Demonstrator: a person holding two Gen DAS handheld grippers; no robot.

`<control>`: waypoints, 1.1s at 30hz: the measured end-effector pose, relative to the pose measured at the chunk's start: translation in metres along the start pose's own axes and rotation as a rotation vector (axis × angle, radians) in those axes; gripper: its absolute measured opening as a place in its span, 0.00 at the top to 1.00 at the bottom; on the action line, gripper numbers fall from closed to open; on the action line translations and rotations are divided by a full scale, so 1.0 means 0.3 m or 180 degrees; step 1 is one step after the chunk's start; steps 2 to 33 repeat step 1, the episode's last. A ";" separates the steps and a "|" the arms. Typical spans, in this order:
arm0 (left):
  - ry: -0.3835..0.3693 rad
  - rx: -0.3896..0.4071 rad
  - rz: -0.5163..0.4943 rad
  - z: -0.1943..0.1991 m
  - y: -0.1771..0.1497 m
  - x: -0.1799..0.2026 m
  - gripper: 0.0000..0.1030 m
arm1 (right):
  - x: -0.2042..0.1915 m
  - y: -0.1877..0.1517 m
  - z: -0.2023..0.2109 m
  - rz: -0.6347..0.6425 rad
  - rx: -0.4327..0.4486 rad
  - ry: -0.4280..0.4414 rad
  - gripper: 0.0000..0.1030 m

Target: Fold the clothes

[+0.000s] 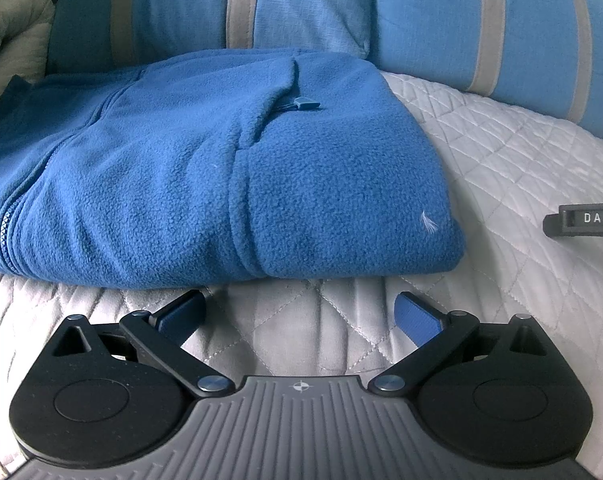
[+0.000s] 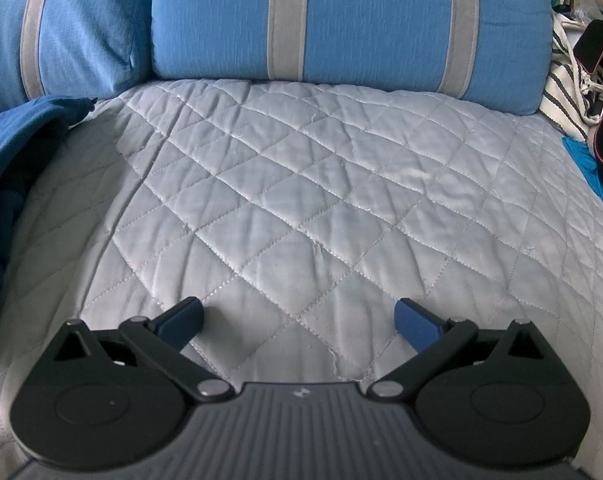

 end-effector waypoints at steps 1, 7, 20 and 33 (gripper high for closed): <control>0.0001 -0.0001 -0.0003 0.000 0.000 0.000 0.00 | 0.000 0.000 0.000 0.0000 0.0000 0.0000 0.01; 0.0001 -0.0001 -0.0003 0.000 0.000 0.000 0.00 | 0.000 0.000 0.000 0.0000 0.0000 0.0000 0.01; 0.0001 -0.0001 -0.0003 0.000 0.000 0.000 0.00 | 0.000 0.000 0.000 0.0000 0.0000 0.0000 0.01; 0.0001 -0.0001 -0.0003 0.000 0.000 0.000 0.00 | 0.000 0.000 0.000 0.0000 0.0000 0.0000 0.01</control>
Point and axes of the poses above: each gripper's, at about its wrist camera, not at the fingertips, and z roughly against the way its jaws point, x to its right, y to its top, the point moved 7 cm from there along -z, roughly the way its jaws point, and after that the axes turned 3 degrees about z, right-handed, at the moved point
